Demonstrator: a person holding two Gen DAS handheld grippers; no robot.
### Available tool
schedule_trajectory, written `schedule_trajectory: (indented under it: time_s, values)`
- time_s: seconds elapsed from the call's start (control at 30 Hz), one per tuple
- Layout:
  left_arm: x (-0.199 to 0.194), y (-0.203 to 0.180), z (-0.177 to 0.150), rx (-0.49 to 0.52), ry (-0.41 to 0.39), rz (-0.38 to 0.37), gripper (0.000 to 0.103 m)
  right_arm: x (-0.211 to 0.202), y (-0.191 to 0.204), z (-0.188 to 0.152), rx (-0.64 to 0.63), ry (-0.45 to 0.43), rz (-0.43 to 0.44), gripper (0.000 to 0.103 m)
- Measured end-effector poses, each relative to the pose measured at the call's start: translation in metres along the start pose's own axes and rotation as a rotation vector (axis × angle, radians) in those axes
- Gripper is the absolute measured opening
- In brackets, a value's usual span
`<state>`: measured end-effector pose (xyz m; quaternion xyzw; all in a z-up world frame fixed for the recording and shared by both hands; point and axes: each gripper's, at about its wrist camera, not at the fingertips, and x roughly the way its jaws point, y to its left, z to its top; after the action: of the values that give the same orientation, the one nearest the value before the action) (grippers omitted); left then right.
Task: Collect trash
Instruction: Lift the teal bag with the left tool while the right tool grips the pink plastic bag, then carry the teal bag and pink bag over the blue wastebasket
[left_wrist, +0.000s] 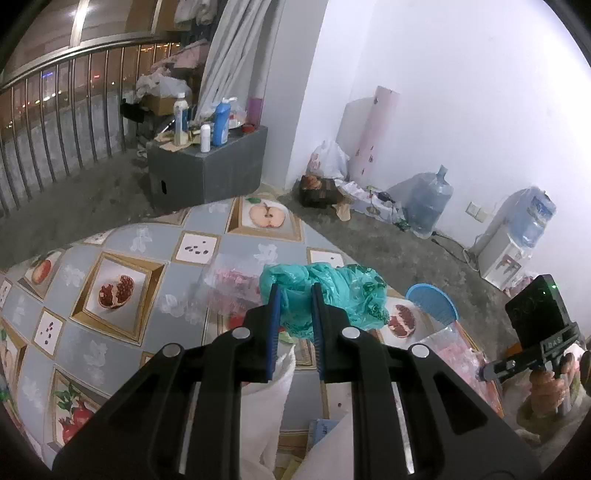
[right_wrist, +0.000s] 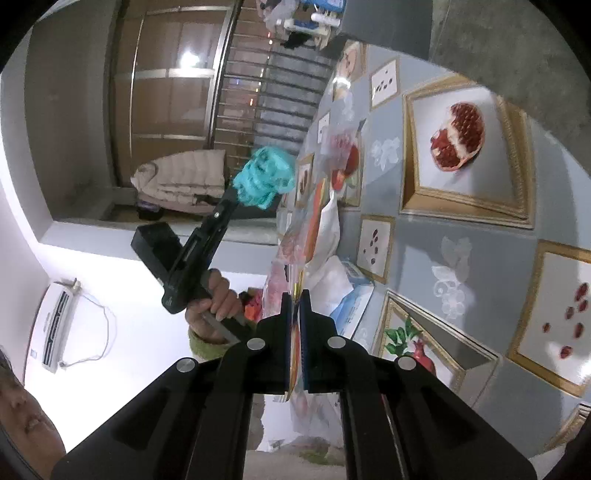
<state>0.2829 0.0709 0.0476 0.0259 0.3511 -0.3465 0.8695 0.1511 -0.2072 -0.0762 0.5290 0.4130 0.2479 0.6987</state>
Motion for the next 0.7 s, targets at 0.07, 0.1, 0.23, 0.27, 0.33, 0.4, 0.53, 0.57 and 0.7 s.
schedule_trajectory:
  time_s: [0.07, 0.1, 0.23, 0.27, 0.33, 0.4, 0.53, 0.57, 0.7]
  values:
    - [-0.006, -0.003, 0.001, 0.006, -0.011, 0.003, 0.014, -0.001, -0.003, 0.000, -0.002, -0.013, 0.001, 0.005]
    - [-0.010, -0.006, 0.002, 0.008, -0.018, 0.006, 0.014, -0.004, -0.003, 0.001, -0.006, -0.024, 0.002, 0.005]
    - [-0.022, -0.013, 0.005, 0.015, -0.032, 0.015, 0.014, -0.013, -0.004, 0.004, -0.022, -0.061, 0.008, 0.005]
    - [-0.025, -0.015, 0.005, 0.020, -0.035, 0.020, 0.014, -0.016, -0.005, 0.005, -0.022, -0.071, 0.009, 0.005]
    - [-0.032, -0.019, 0.005, 0.024, -0.045, 0.023, 0.014, -0.022, -0.006, 0.007, -0.025, -0.087, 0.010, 0.005]
    - [-0.039, -0.024, 0.006, 0.029, -0.057, 0.025, 0.014, -0.026, -0.006, 0.007, -0.036, -0.108, 0.009, 0.005]
    - [-0.047, -0.037, 0.008, 0.046, -0.069, 0.025, 0.014, -0.033, -0.010, 0.008, -0.044, -0.143, 0.012, 0.005]
    - [-0.048, -0.042, 0.010, 0.053, -0.070, 0.028, 0.014, -0.036, -0.012, 0.008, -0.043, -0.152, 0.016, 0.005]
    - [-0.053, -0.061, 0.016, 0.064, -0.080, 0.030, 0.014, -0.046, -0.022, 0.010, -0.045, -0.190, 0.030, 0.005]
